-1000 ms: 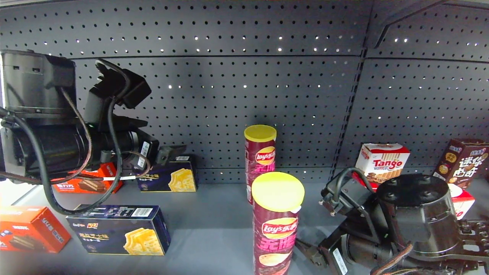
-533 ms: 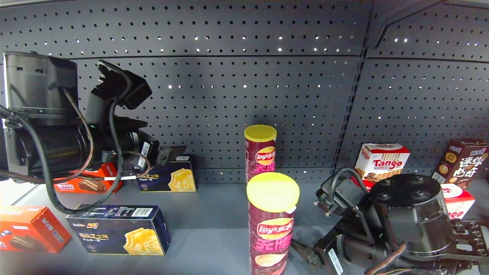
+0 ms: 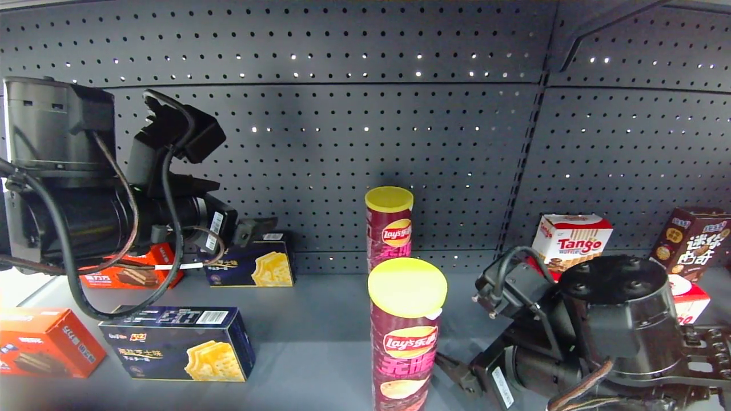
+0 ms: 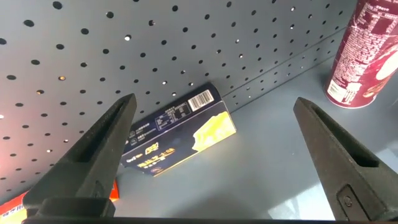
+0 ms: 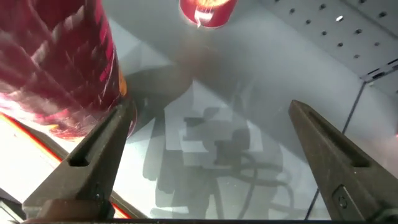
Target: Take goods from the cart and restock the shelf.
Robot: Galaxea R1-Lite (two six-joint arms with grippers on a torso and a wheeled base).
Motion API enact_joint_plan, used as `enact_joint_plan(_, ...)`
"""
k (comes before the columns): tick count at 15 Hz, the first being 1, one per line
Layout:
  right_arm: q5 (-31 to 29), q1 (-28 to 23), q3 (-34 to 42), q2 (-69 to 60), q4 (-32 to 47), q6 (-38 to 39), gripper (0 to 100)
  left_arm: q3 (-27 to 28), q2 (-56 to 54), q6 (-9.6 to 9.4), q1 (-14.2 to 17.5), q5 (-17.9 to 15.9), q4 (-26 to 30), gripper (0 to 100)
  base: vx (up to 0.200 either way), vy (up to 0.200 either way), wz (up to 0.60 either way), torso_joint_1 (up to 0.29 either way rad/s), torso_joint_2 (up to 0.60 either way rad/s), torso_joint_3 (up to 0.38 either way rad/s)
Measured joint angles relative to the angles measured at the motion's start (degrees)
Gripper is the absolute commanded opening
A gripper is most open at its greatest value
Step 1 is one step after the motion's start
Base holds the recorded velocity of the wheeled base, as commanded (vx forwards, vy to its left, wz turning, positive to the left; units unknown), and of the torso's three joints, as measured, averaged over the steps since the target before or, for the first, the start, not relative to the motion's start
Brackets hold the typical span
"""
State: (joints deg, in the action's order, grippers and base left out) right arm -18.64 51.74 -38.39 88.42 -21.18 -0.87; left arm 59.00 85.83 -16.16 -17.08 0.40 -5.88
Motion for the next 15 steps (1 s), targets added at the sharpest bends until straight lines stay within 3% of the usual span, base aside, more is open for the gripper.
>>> enact_joint_plan(4,-1.58,-5.92,-2.13,-7.08,-0.48,0.00,100,-1.51,-4.17,0.21,2.23,-0.13,-0.02,100,0.000,0.000,0.00,0.000,0.00,0.000)
enact_joint_plan(6,-1.96,-10.48,-2.35,-12.04,-0.41,0.00,100,-4.62,-9.24,1.26,3.63,-0.20,0.02,100,0.000,0.000,0.00,0.000,0.00,0.000)
enact_joint_plan(9,-2.10,-18.83,-0.78,-19.26,-0.35,0.00,100,-12.20,-19.41,4.13,6.01,-0.13,0.09,100,0.000,0.000,0.00,0.000,0.00,0.000)
enact_joint_plan(11,-2.27,-23.52,1.07,-24.66,-0.15,-0.02,100,-17.86,-28.01,5.36,10.00,-0.20,0.20,100,0.000,0.000,0.00,0.000,0.00,0.000)
enact_joint_plan(15,-9.72,-26.77,8.44,-34.80,-0.09,-0.09,100,-26.92,-44.00,7.41,15.15,-0.07,2.11,100,0.000,0.000,0.00,0.000,0.00,0.000)
